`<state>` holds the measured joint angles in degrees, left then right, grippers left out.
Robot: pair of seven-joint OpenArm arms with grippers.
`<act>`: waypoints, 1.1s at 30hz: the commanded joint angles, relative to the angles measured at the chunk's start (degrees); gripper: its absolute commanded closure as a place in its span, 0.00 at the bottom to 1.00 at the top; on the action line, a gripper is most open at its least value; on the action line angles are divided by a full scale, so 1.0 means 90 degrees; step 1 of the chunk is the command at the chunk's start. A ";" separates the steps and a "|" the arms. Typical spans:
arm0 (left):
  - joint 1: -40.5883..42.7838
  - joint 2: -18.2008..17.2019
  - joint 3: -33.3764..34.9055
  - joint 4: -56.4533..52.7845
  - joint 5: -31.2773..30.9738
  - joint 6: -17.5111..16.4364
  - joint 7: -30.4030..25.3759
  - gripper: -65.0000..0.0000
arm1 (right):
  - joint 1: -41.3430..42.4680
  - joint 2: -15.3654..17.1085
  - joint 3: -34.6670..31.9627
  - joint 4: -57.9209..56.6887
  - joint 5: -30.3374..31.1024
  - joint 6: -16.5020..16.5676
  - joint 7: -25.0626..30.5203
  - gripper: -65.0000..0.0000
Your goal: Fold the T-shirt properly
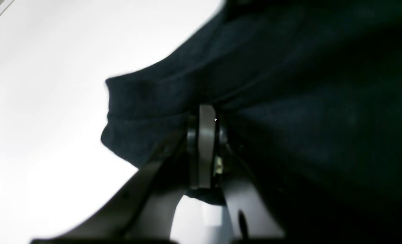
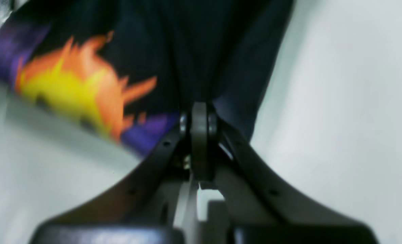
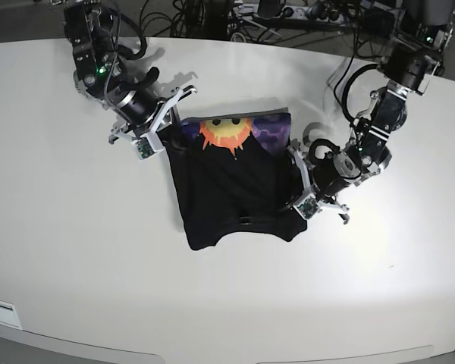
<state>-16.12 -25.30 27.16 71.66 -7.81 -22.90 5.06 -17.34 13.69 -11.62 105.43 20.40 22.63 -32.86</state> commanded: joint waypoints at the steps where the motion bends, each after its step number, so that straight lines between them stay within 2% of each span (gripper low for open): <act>1: -0.0117 0.0032 -0.0022 -0.0100 0.0223 0.0080 0.0389 1.00 | -0.0090 -0.0053 0.0010 0.0277 -0.0124 -0.0024 -0.0068 1.00; 4: -0.0228 0.0304 -0.0022 -0.0104 0.0223 -0.0066 0.0389 1.00 | -0.0272 -0.0291 0.0010 0.0663 -0.0493 -0.0192 -0.0068 1.00; 8: -0.0386 0.0590 -0.0022 -0.0100 0.0148 -0.0257 0.0391 1.00 | -0.0301 -0.0406 0.0010 0.0721 -0.0437 -0.0228 -0.0066 1.00; 12: -0.0500 0.0641 -0.0022 -0.0063 0.0151 -0.0583 0.0396 1.00 | -0.0294 -0.0517 0.0010 0.0721 -0.0440 -0.0236 -0.0012 1.00; 15: -0.0561 0.0585 -0.0024 0.0146 0.0151 -0.0687 0.0510 1.00 | -0.0291 -0.0585 0.0010 0.0743 -0.0447 -0.0175 0.0027 1.00; 18: -0.0610 0.0476 -0.0024 0.0544 0.0151 -0.0695 0.0884 1.00 | -0.0274 -0.0585 0.0010 0.0826 -0.0444 -0.0189 0.0027 1.00; 22: -0.0631 0.0243 -0.0024 0.1214 0.0155 -0.0503 0.1421 1.00 | -0.0260 -0.0585 0.0010 0.0835 -0.0444 -0.0185 0.0002 1.00; 28: -0.0668 -0.0282 -0.0024 0.1870 0.0155 0.0007 0.1496 1.00 | -0.0267 -0.0585 0.0007 0.0835 -0.0442 -0.0209 -0.0129 1.00; 31: -0.0750 -0.0505 -0.0024 0.1914 0.0153 0.0002 0.1552 1.00 | -0.0245 -0.0585 0.0010 0.0891 -0.0442 -0.0209 -0.0138 1.00; 33: -0.0767 -0.0673 -0.0024 0.2067 0.0134 0.0007 0.1812 1.00 | -0.0240 -0.0585 0.0010 0.1112 -0.0442 -0.0209 -0.0141 1.00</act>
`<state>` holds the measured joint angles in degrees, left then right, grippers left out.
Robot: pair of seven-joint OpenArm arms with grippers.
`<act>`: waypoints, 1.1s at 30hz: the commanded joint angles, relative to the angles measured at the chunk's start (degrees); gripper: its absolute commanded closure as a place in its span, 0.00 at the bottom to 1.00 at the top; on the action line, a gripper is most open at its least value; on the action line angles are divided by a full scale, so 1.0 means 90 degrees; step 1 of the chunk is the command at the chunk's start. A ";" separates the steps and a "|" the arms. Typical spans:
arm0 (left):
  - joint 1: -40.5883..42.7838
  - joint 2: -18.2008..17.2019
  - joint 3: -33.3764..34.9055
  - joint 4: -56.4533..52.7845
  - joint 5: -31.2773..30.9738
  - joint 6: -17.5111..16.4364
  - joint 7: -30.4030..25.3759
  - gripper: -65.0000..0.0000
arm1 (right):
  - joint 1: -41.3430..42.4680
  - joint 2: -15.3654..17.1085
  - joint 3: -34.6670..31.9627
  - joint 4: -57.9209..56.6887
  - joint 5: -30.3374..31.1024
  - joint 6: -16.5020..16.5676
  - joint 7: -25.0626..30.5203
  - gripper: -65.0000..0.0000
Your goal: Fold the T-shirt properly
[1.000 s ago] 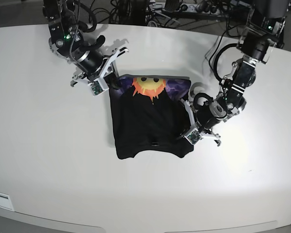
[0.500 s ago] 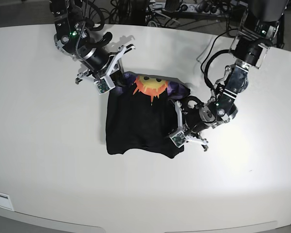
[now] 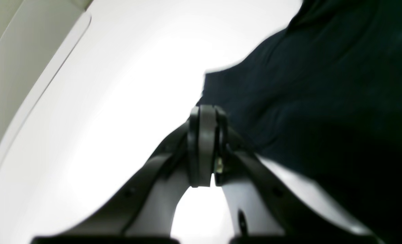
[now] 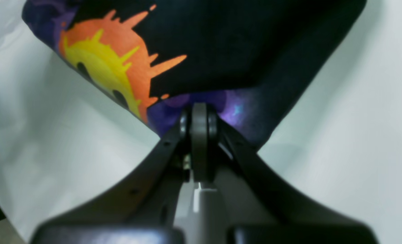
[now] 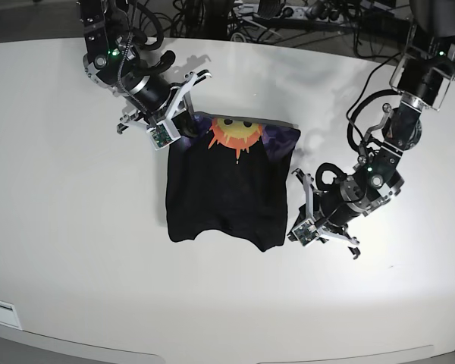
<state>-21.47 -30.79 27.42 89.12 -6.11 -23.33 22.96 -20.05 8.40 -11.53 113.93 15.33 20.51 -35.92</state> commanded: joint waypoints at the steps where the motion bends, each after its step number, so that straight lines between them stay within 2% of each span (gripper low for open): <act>1: -0.0170 -0.0143 -0.0053 0.0260 -0.0155 0.0061 0.0012 1.00 | 0.0061 0.0005 0.0000 0.0345 0.0121 0.0022 0.0199 1.00; 4: -0.0151 -0.0440 -0.0061 0.0782 -0.0886 0.0369 0.0544 1.00 | 0.0100 0.0041 0.0000 0.0979 0.0022 -0.0029 0.0202 1.00; 8: -0.0112 -0.0746 -0.0194 0.1377 -0.1620 0.0381 0.0823 1.00 | 0.0182 0.0044 0.0019 0.1659 -0.0403 -0.0554 0.0197 1.00; 13: 0.0503 -0.0874 -0.0899 0.2093 -0.2560 -0.0012 0.1088 1.00 | -0.0143 0.0044 0.0452 0.2191 -0.0452 -0.0644 -0.0046 1.00; 18: 0.1620 -0.0889 -0.2067 0.2633 -0.3507 -0.0376 0.1200 1.00 | -0.0821 0.0185 0.1603 0.2341 -0.0313 -0.1081 -0.0279 1.00; 20: 0.2089 -0.0889 -0.2550 0.2820 -0.3886 -0.0491 0.1409 1.00 | -0.1183 0.0260 0.2098 0.2341 0.0022 -0.1117 -0.0325 1.00; 25: 0.3444 -0.0884 -0.3730 0.3589 -0.4699 -0.0634 0.2006 1.00 | -0.2166 0.0287 0.3111 0.2341 0.0712 -0.0712 -0.0549 1.00; 33: 0.6074 -0.0874 -0.5163 0.5098 -0.4998 -0.0651 0.2322 1.00 | -0.3497 0.0282 0.4711 0.2341 0.2533 -0.0175 -0.1083 1.00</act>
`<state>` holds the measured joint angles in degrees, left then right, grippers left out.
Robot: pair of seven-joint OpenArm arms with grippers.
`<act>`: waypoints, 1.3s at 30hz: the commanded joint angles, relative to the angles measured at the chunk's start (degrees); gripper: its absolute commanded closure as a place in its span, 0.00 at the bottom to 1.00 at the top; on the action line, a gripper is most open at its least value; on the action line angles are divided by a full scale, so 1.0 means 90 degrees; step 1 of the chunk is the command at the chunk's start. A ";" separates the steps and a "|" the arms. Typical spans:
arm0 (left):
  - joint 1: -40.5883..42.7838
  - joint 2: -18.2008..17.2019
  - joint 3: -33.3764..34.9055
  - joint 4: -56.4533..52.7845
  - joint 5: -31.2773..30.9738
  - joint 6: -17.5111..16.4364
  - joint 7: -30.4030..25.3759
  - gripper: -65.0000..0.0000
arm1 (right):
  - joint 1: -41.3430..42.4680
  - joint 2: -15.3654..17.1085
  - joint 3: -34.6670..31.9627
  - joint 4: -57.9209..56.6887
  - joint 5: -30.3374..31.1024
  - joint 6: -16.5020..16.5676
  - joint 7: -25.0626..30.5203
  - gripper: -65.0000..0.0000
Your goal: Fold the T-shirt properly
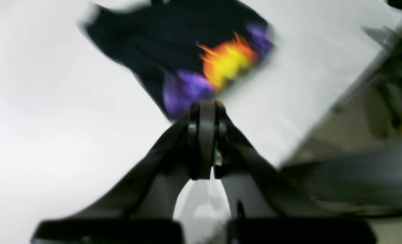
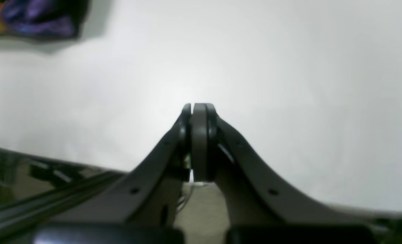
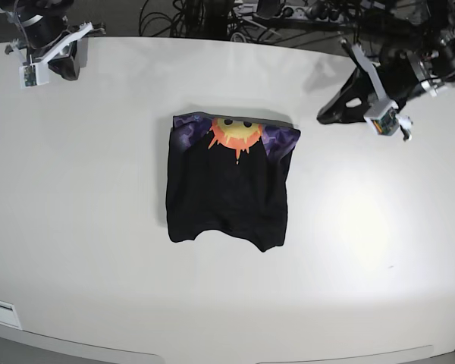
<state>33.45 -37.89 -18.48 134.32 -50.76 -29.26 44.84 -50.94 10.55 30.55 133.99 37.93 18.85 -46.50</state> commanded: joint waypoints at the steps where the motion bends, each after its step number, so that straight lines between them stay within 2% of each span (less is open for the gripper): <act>1: 0.0296 -0.0046 -0.0209 0.0075 -0.0036 0.0007 -0.0109 1.00 | -0.0211 0.0041 0.0189 0.0112 0.0211 0.0080 0.0017 1.00; 4: 0.1173 0.0126 -0.0537 0.0075 -0.0034 0.0007 -0.0090 1.00 | -0.0622 -0.0090 0.0442 0.0112 0.0454 0.0316 -0.0233 1.00; 9: 0.2378 0.0617 -0.0600 0.0075 0.0160 0.0007 0.0240 1.00 | -0.1362 -0.0379 0.0342 0.0112 0.0449 0.0775 -0.0364 1.00; 11: 0.2727 0.0843 -0.0505 0.0015 0.0461 0.0007 0.0058 1.00 | -0.1474 -0.0374 0.0126 0.0112 0.0396 0.0896 -0.0187 1.00; 15: 0.2795 0.1163 0.0000 -0.1290 0.1098 0.0007 -0.0449 1.00 | -0.1190 -0.0323 -0.0585 -0.1256 -0.0243 0.0903 0.0328 1.00; 18: 0.2409 0.1248 0.0593 -0.2732 0.1421 0.0010 -0.0804 1.00 | -0.0624 -0.0304 -0.1168 -0.2591 -0.0748 0.0838 0.0583 1.00; 21: 0.1787 0.1365 0.1192 -0.4313 0.1999 0.0012 -0.1418 1.00 | 0.0005 -0.0304 -0.1712 -0.3956 -0.1358 0.0835 0.1129 1.00; 26: 0.0503 0.1542 0.1931 -0.6919 0.3405 0.0061 -0.3048 1.00 | 0.1144 -0.0274 -0.2414 -0.6059 -0.2448 0.0835 0.1996 1.00; 28: -0.0083 0.1547 0.2152 -0.7924 0.3854 0.0141 -0.3820 1.00 | 0.1596 -0.0121 -0.2640 -0.6844 -0.2633 0.0826 0.2348 1.00; 30: -0.0707 0.1554 0.2382 -0.8886 0.4070 0.0270 -0.4444 1.00 | 0.2030 0.0056 -0.2839 -0.7589 -0.2771 0.0644 0.2776 1.00; 35: -0.1965 0.1831 0.3079 -1.0734 0.4282 0.0896 -0.5185 1.00 | 0.2999 0.0172 -0.3257 -0.9236 -0.3361 0.0095 0.3767 1.00; 37: -0.2293 0.2067 0.3463 -1.1137 0.4337 0.1348 -0.5372 1.00 | 0.3349 0.0172 -0.3560 -0.9804 -0.3575 -0.0129 0.4126 1.00; 39: -0.2574 0.2341 0.3920 -1.1390 0.4420 0.1821 -0.5508 1.00 | 0.3689 0.0163 -0.3993 -1.0292 -0.3653 -0.0372 0.4216 1.00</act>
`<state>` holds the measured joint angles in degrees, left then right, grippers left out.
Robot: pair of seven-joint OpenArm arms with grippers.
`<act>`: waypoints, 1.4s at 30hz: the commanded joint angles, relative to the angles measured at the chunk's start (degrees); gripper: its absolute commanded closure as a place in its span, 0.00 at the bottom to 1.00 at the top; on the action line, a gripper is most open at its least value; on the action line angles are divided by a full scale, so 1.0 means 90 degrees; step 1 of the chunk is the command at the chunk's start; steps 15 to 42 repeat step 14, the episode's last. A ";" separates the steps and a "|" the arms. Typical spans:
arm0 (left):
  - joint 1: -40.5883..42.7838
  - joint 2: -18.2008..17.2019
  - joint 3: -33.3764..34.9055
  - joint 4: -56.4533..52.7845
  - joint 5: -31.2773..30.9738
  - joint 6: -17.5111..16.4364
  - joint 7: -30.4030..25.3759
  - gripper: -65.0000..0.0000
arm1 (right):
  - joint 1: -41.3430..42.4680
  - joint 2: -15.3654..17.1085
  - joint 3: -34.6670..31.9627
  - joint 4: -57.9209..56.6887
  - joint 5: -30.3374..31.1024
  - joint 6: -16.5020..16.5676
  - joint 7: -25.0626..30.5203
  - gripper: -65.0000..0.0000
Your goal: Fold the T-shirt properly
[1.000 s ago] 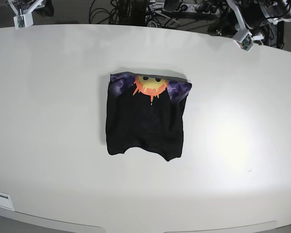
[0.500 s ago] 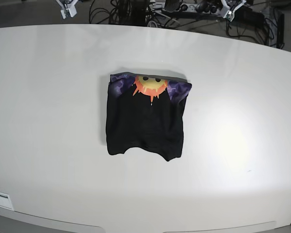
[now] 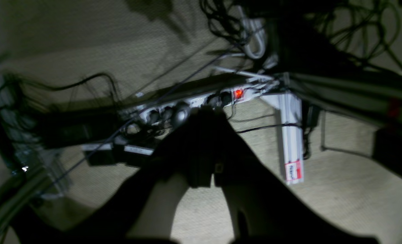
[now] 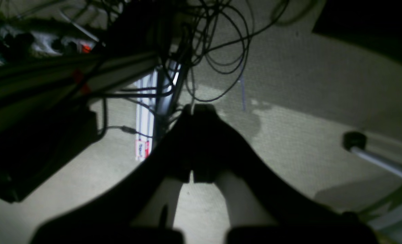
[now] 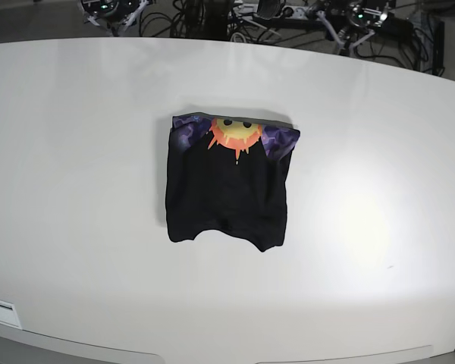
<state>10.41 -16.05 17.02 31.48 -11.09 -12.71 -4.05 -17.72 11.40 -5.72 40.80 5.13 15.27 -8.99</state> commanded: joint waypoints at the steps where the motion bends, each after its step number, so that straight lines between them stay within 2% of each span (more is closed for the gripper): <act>1: -0.0126 0.0058 0.0194 -0.0049 0.0007 0.0138 -0.0075 1.00 | 0.0136 0.0041 -0.0197 -0.0126 -0.0007 -0.0085 0.0046 1.00; 5: -0.0299 0.0508 0.0818 -0.0136 -0.0090 0.0374 -0.0119 1.00 | 0.0347 -0.0223 -0.0882 -0.0469 -0.0010 -0.0848 0.0049 1.00; 7: -0.0294 0.0665 0.1013 -0.0136 -0.0182 0.0539 -0.0153 1.00 | 0.0347 -0.0415 -0.1064 -0.0469 -0.0012 -0.1064 0.0051 1.00; 9: -0.0277 0.0772 0.1090 -0.0136 -0.0180 0.0678 -0.0172 1.00 | 0.0345 -0.0600 -0.1166 -0.0469 -0.0012 -0.1086 0.0049 1.00; 14: -0.0214 0.0928 0.1090 -0.0136 -0.0211 0.0682 -0.0175 1.00 | 0.0379 -0.1001 -0.1212 -0.0461 -0.0340 -0.1086 0.0231 1.00; 42: -0.0214 0.0928 0.1090 -0.0136 -0.0211 0.0682 -0.0175 1.00 | 0.0379 -0.1001 -0.1212 -0.0461 -0.0340 -0.1086 0.0231 1.00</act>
